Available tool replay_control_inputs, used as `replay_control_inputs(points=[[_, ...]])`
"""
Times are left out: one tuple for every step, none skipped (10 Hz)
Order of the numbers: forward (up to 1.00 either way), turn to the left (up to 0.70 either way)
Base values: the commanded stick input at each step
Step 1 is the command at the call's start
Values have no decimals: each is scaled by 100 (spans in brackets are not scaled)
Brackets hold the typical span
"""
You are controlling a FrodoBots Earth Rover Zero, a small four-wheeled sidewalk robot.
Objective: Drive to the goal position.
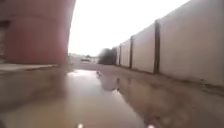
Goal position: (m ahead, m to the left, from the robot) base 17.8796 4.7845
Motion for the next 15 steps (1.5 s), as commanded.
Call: replay_control_inputs(points=[[100,2],[100,2],[100,2],[100,2],[100,2],[100,2],[100,2],[100,19],[100,42],[100,42],[100,2],[100,2],[100,2],[100,2],[100,2]])
